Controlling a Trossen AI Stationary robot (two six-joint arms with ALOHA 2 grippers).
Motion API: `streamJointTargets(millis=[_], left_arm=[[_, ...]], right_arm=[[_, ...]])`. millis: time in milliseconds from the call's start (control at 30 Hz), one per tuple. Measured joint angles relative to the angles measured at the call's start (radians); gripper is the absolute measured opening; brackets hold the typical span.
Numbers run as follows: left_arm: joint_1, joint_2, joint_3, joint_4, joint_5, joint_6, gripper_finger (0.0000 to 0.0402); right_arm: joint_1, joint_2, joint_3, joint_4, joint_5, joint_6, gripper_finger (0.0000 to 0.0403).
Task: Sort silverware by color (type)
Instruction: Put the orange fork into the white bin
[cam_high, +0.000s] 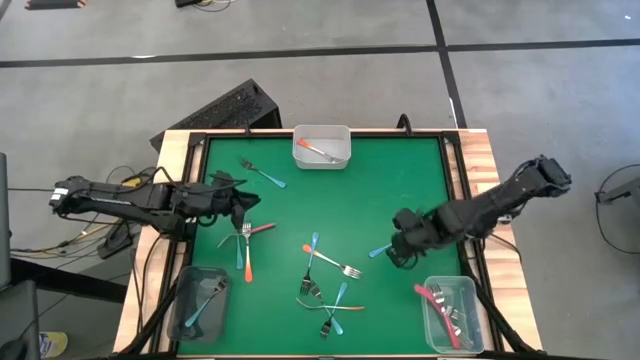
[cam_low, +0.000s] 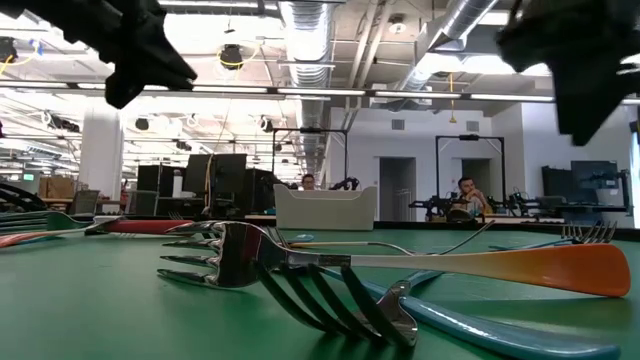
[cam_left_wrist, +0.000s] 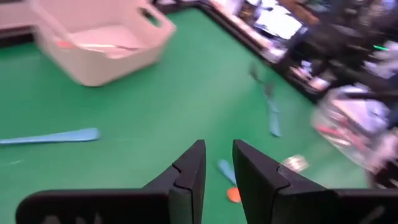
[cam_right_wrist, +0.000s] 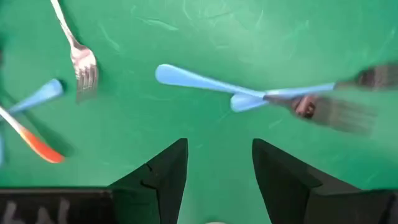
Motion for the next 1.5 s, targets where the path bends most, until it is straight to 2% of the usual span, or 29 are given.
streamJointTargets(millis=[133, 267, 433, 733, 900, 1067, 1267, 1400, 1500], left_arm=[[0.000, 0.005, 0.000, -0.010, 0.100, -0.011, 0.0068], [-0.001, 0.011, 0.000, -0.033, 0.129, -0.061, 0.0068], [-0.001, 0.021, 0.000, -0.073, 0.129, -0.104, 0.0068], [-0.019, 0.057, 0.001, -0.056, 0.109, -0.114, 0.0068], [-0.030, 0.078, 0.001, -0.049, 0.117, -0.165, 0.0068], [-0.059, 0.110, 0.001, -0.007, 0.067, -0.175, 0.0068], [-0.060, 0.180, 0.001, 0.112, 0.088, -0.237, 0.0068], [-0.082, 0.245, 0.001, 0.236, 0.113, -0.222, 0.0068], [-0.098, 0.285, 0.001, 0.270, 0.109, -0.211, 0.0068]], right_arm=[[-0.152, 0.000, -0.066, 0.062, -0.089, -0.185, 0.0205], [-0.254, 0.001, -0.143, 0.088, -0.138, -0.400, 0.0205], [-0.273, 0.001, -0.214, 0.154, -0.140, -0.673, 0.0204], [-0.250, 0.010, -0.222, 0.180, -0.119, -0.888, 0.0161], [-0.246, 0.010, -0.221, 0.252, -0.114, -0.904, 0.0141], [-0.272, 0.010, -0.221, 0.281, -0.010, -0.835, 0.0139], [-0.335, 0.010, -0.221, 0.406, -0.126, -0.590, 0.0137], [-0.290, 0.010, -0.221, 0.495, -0.141, -0.497, 0.0136], [-0.226, 0.023, -0.220, 0.577, -0.076, -0.535, 0.0136]])
